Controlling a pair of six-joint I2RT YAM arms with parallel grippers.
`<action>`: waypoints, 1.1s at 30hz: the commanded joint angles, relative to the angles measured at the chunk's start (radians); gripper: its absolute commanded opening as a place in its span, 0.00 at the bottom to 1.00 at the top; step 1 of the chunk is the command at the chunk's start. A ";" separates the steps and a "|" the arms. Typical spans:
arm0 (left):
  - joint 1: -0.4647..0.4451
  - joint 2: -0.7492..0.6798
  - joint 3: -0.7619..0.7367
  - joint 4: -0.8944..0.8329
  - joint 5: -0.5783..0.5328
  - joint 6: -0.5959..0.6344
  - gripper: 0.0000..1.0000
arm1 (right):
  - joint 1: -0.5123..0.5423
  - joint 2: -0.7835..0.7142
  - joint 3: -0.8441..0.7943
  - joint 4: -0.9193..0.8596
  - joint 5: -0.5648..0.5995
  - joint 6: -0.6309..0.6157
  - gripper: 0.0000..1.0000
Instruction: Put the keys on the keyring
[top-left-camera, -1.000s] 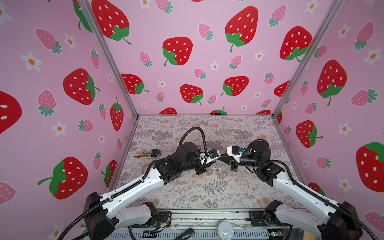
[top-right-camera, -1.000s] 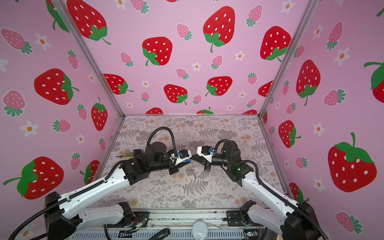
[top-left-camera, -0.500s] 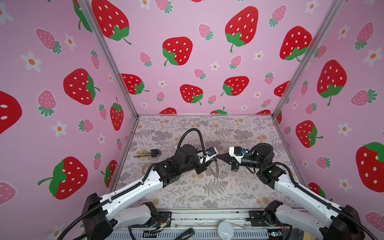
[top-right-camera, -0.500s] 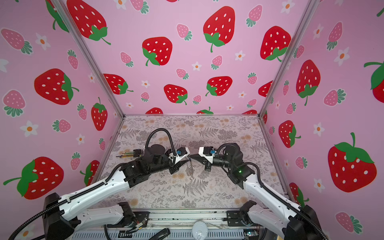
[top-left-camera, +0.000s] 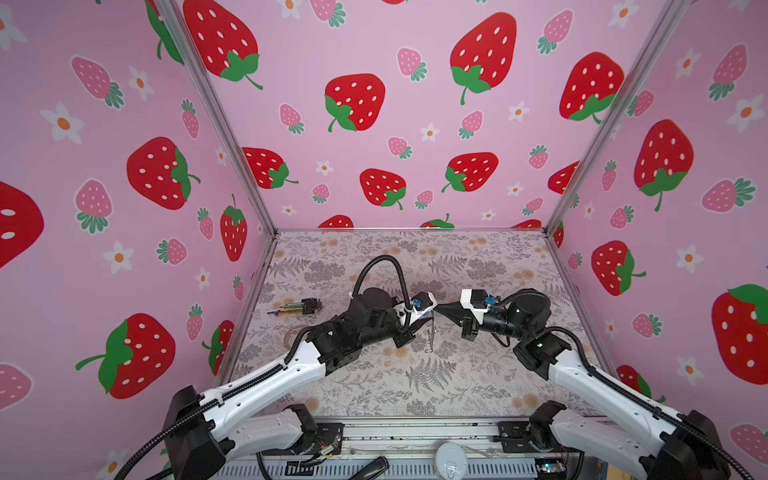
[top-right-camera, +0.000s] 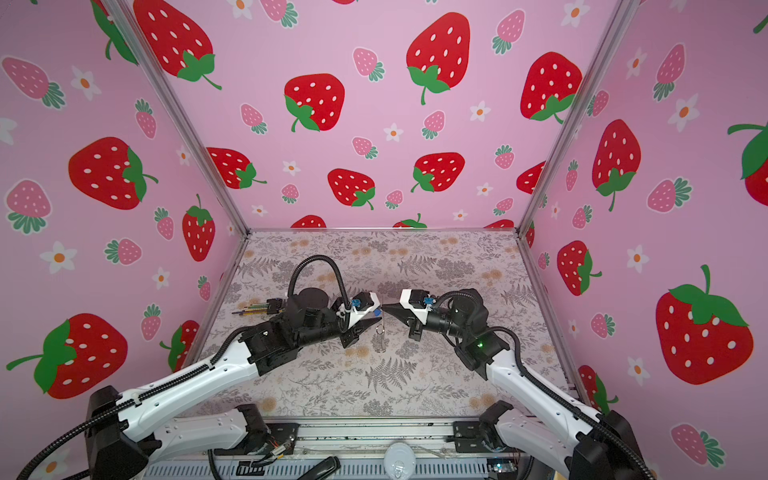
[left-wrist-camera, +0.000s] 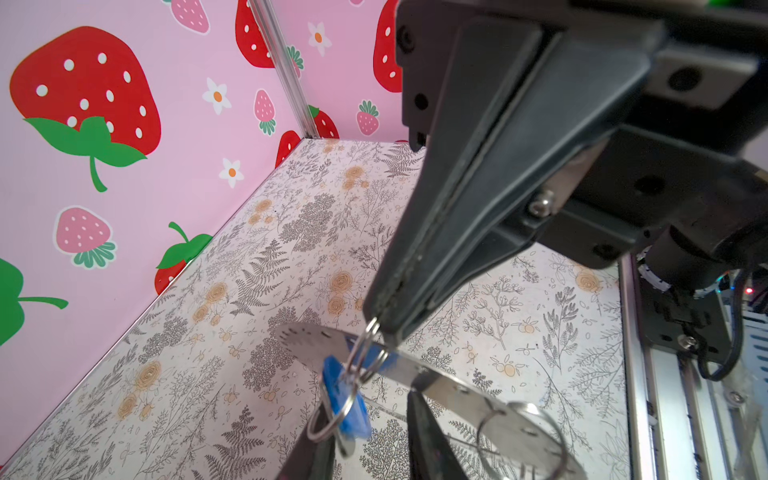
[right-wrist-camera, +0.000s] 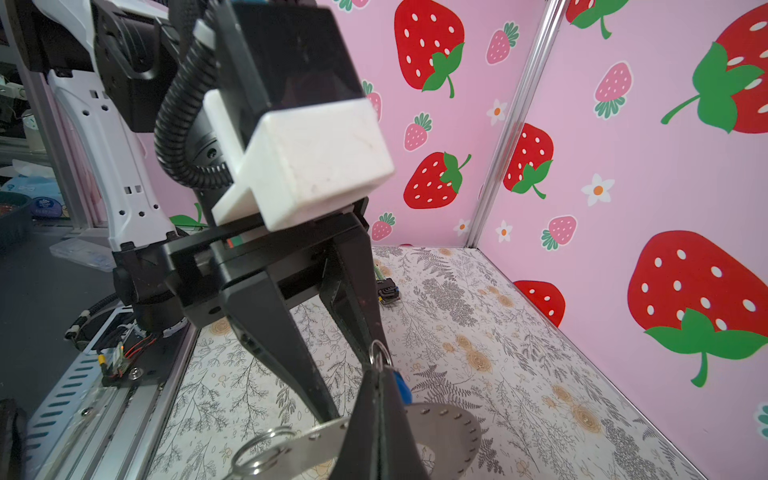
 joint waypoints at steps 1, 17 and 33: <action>-0.005 0.012 0.009 0.038 -0.006 -0.009 0.33 | -0.002 -0.018 -0.009 0.082 0.003 0.044 0.00; -0.020 0.057 0.051 0.027 -0.149 0.016 0.00 | -0.001 -0.029 -0.076 0.217 0.122 0.182 0.00; -0.123 0.175 0.122 0.011 -0.351 0.168 0.00 | 0.010 -0.037 -0.189 0.488 0.394 0.332 0.00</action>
